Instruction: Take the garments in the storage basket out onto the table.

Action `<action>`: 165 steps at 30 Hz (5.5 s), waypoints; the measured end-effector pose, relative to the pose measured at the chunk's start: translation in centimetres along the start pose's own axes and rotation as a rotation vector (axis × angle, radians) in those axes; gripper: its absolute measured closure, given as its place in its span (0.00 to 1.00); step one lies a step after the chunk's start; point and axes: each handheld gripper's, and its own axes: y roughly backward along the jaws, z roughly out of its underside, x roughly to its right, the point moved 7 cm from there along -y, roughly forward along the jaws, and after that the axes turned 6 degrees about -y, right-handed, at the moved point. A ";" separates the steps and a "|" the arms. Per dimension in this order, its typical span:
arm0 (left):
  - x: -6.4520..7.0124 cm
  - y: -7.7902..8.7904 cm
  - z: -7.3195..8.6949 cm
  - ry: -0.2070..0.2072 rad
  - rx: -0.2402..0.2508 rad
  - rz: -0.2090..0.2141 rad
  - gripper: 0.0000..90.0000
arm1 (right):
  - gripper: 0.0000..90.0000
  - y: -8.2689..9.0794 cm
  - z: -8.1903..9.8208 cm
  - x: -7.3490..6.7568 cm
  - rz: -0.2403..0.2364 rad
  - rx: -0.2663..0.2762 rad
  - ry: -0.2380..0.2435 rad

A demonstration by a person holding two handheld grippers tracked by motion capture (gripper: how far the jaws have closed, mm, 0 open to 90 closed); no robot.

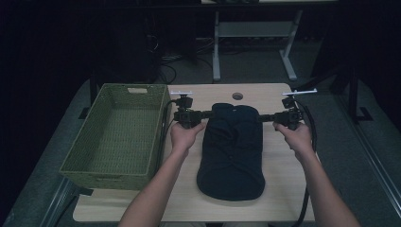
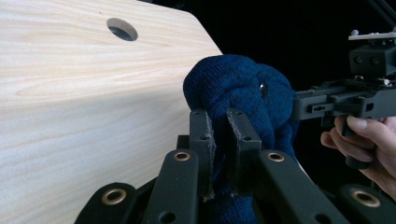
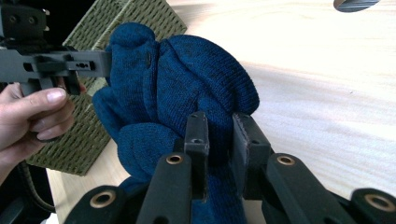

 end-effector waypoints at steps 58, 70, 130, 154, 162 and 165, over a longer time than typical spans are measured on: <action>3.5 5.4 11.7 -0.057 -0.062 0.111 0.91 | 0.85 1.3 13.1 -3.4 -0.159 -0.105 0.074; 3.3 5.2 16.0 -0.038 -0.156 0.112 0.91 | 0.85 0.5 16.7 -3.2 -0.161 -0.203 0.051; 3.7 5.1 15.7 -0.082 -0.148 0.133 0.91 | 0.74 2.0 15.2 -3.9 -0.158 -0.101 0.086; 5.0 7.3 15.2 -0.072 -0.157 0.205 0.83 | 0.91 -1.3 15.5 -4.0 -0.157 -0.213 0.068; 5.3 8.2 14.2 -0.071 -0.131 0.206 0.83 | 0.91 -2.1 16.5 -3.7 -0.156 -0.256 0.051; 5.5 8.2 13.8 -0.072 -0.122 0.205 0.83 | 0.91 -2.0 16.3 -4.1 -0.185 -0.246 0.054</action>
